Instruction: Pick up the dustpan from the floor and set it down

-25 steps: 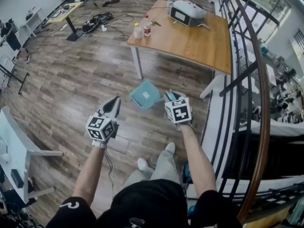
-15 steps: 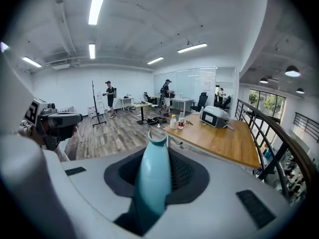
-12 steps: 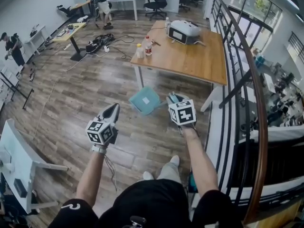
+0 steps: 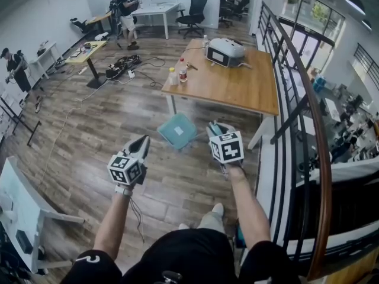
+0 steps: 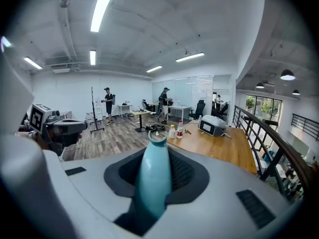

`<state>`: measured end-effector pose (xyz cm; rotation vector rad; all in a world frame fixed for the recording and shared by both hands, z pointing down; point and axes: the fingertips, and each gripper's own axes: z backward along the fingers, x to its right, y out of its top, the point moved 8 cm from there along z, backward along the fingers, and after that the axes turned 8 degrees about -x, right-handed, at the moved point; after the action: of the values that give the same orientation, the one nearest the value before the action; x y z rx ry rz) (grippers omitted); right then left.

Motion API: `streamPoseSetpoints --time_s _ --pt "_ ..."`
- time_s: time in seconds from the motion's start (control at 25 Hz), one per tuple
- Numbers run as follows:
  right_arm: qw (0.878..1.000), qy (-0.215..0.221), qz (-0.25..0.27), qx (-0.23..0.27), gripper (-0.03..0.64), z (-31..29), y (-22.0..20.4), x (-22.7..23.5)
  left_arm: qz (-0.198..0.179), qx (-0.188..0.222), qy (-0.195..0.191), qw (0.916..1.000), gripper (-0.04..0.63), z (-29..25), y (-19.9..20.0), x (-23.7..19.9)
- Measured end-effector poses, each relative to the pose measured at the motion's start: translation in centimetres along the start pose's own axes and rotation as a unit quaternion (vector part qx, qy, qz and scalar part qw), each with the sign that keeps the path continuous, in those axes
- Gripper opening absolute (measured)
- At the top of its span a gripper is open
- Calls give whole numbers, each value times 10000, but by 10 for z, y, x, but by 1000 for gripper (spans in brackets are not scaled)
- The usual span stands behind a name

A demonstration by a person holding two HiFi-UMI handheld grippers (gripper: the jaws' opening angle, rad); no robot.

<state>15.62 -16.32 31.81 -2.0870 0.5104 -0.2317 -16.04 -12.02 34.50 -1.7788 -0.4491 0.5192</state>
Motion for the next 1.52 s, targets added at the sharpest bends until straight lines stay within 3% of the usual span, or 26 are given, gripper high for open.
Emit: streamPoseSetpoints --time_s 1.52 --pt "9991 126 92 -405 88 -20 -17 -19 79 -80 -164 9998 -6 -7 -9 1"
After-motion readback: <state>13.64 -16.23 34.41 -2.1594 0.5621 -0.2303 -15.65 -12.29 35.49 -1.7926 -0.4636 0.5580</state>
